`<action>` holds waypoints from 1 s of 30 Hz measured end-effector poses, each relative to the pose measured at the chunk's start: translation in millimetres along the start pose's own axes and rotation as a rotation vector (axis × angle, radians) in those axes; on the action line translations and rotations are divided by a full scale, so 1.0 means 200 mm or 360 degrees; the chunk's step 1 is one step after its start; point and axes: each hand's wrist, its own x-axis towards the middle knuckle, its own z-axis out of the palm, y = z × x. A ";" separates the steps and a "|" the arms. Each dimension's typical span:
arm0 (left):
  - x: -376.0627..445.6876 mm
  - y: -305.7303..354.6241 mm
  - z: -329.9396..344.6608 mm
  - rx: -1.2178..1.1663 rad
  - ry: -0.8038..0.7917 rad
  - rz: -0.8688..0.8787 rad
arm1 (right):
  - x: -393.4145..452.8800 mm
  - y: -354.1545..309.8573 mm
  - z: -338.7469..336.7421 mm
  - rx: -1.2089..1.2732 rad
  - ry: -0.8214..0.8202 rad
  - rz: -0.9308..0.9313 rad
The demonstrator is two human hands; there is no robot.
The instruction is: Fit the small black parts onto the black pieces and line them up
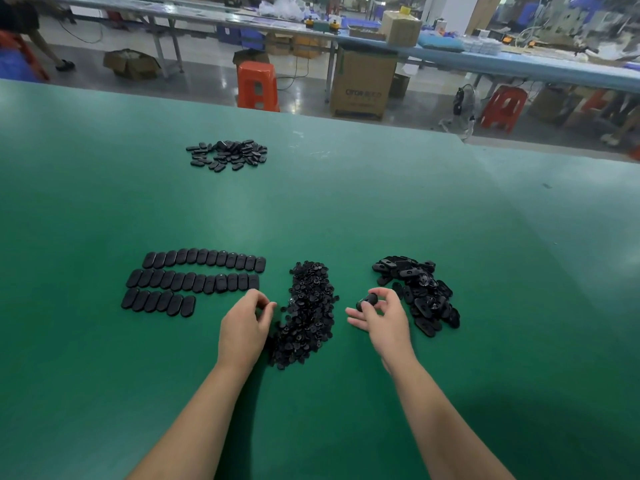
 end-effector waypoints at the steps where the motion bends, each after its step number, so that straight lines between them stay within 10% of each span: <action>1: 0.00 -0.01 0.00 -0.0021 0.0005 -0.0010 | -0.01 0.01 0.02 0.0035 -0.0011 -0.0011; 30: 0.01 0.00 -0.01 -0.0293 0.0010 -0.0243 | -0.08 0.16 0.04 -0.0363 -0.0054 -0.0264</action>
